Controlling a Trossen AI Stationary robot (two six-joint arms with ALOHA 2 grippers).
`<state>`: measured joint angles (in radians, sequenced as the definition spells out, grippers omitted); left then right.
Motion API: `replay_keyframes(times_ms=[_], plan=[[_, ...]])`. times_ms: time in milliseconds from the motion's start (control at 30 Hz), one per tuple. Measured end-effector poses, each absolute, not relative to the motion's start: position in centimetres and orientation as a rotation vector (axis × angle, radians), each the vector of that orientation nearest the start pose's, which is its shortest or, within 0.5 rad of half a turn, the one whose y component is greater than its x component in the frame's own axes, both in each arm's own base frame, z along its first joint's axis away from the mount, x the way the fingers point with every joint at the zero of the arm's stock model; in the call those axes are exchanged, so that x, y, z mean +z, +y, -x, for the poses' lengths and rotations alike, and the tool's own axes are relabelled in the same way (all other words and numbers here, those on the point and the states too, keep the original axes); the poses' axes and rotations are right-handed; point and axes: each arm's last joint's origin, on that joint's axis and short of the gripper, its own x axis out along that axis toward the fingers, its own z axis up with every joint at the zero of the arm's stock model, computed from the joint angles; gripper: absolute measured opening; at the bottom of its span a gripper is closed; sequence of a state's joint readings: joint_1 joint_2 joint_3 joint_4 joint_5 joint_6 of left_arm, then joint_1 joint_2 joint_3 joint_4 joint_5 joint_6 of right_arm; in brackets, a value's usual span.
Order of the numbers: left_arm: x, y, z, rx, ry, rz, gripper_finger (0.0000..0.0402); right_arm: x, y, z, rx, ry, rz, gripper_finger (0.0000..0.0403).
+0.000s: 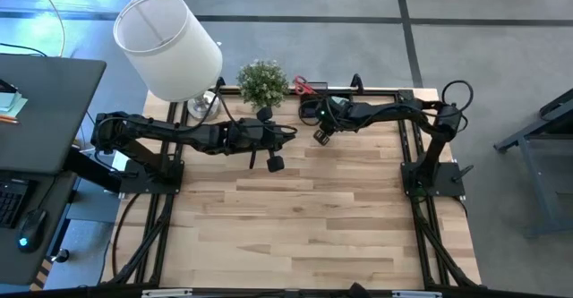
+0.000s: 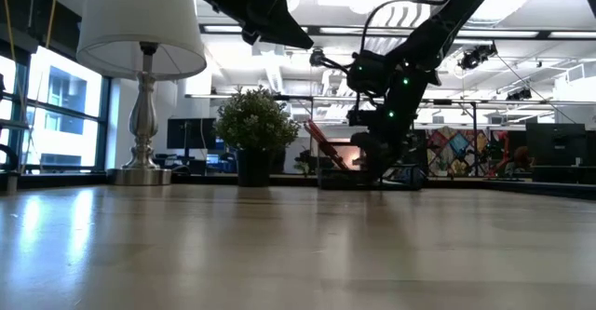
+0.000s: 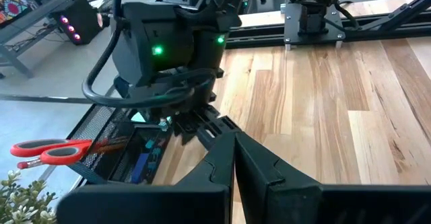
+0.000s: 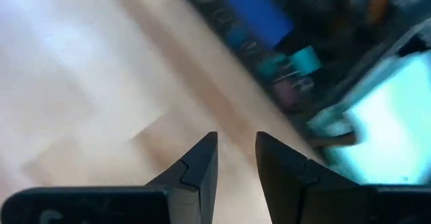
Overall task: Pick and place office supplies into organizer
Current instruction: Adjust the black desk organizer, then return to Home Position
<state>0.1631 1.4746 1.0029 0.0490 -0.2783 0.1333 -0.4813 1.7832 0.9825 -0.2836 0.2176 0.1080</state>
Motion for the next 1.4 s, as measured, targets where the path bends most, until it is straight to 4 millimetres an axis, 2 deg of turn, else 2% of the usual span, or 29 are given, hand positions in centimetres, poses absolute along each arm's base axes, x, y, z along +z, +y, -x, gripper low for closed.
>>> replay_keyframes(times_ms=[133,267,533,933,1133,1300,1400], plan=[[26.9,6.1,-32.2,0.406,0.454,-0.154,0.0001,14.6,-16.3,-29.7,-0.758,1.018,-0.148,0.0094],[26.9,6.1,-32.2,0.406,0.453,-0.154,0.0001,14.9,-17.0,-29.9,-0.726,0.949,-0.18,0.0094],[26.9,6.1,-32.2,0.408,0.45,-0.147,0.0001,14.9,-18.1,-29.4,-0.721,0.937,-0.217,0.0094],[27.0,6.1,-32.2,0.42,0.43,-0.092,0.0001,14.9,-18.2,-29.3,-0.711,0.943,-0.201,0.0094],[26.9,6.1,-32.2,0.422,0.414,0.02,0.0001,16.3,-17.2,-29.5,-0.643,0.897,-0.236,0.0094],[27.0,5.9,-32.3,0.359,0.415,0.025,0.0001,18.3,-15.2,-29.6,-0.572,0.874,-0.23,0.0094],[27.7,5.8,-31.8,0.354,0.394,0.003,0.0001,19.6,-14.4,-29.6,-0.548,0.826,-0.268,0.0094]])
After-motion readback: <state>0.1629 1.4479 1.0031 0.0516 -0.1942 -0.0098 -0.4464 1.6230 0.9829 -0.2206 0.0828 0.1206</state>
